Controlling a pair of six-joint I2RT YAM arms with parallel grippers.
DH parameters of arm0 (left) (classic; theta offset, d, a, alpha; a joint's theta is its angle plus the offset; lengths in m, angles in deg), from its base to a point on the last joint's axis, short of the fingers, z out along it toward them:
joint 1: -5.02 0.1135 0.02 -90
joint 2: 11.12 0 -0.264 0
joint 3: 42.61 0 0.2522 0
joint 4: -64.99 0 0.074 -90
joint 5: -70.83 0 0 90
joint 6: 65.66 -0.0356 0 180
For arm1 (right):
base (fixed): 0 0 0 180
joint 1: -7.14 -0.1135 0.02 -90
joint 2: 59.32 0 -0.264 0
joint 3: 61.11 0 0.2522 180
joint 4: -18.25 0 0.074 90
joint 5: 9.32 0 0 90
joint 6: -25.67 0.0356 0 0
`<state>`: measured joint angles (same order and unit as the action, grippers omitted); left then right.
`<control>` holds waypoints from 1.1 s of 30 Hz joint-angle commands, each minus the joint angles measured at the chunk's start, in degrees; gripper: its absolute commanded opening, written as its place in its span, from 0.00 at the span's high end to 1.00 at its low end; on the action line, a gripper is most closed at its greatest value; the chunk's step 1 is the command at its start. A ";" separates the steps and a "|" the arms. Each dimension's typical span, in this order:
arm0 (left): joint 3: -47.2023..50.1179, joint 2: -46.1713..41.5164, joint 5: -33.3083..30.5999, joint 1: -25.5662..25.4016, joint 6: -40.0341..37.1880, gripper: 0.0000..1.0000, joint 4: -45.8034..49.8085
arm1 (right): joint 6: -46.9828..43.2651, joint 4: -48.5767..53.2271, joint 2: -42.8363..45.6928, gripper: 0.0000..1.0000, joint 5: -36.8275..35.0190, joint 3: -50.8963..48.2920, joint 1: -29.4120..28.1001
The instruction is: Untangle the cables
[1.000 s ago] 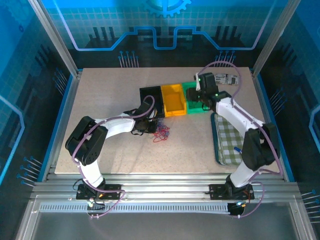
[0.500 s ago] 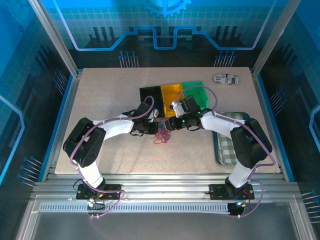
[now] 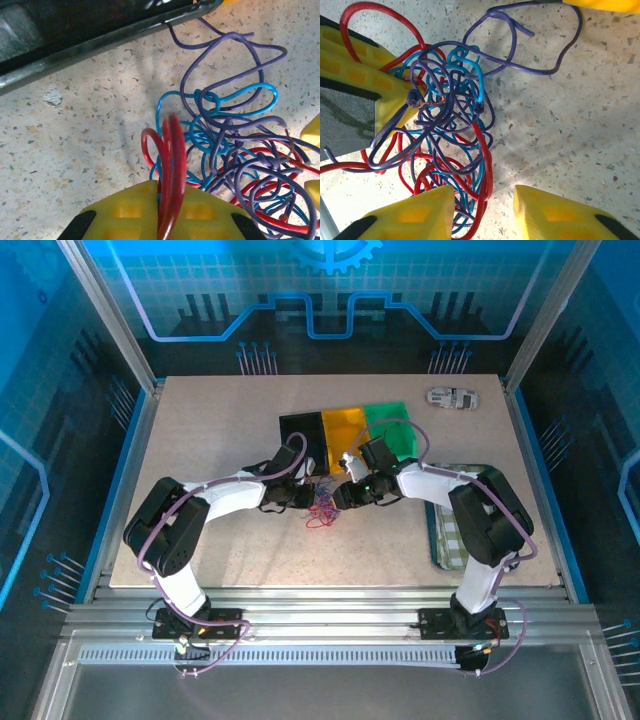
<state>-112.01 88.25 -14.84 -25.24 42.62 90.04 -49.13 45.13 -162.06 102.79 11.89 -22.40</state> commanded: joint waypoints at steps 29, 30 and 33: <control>5.22 -4.63 -16.21 1.10 8.34 1.00 1.27 | 14.81 -4.17 10.64 1.00 -20.17 -8.53 13.89; 5.51 -4.70 -15.94 1.47 8.63 1.00 1.43 | 15.47 -4.08 11.46 1.00 -21.75 -10.33 14.65; 6.30 -4.89 -15.87 2.52 9.65 1.00 2.13 | 16.76 -3.40 13.47 1.00 -25.17 -12.08 16.62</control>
<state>-106.98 84.80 -28.52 -23.66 50.16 88.82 -35.47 39.73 -150.65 85.67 1.75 -7.19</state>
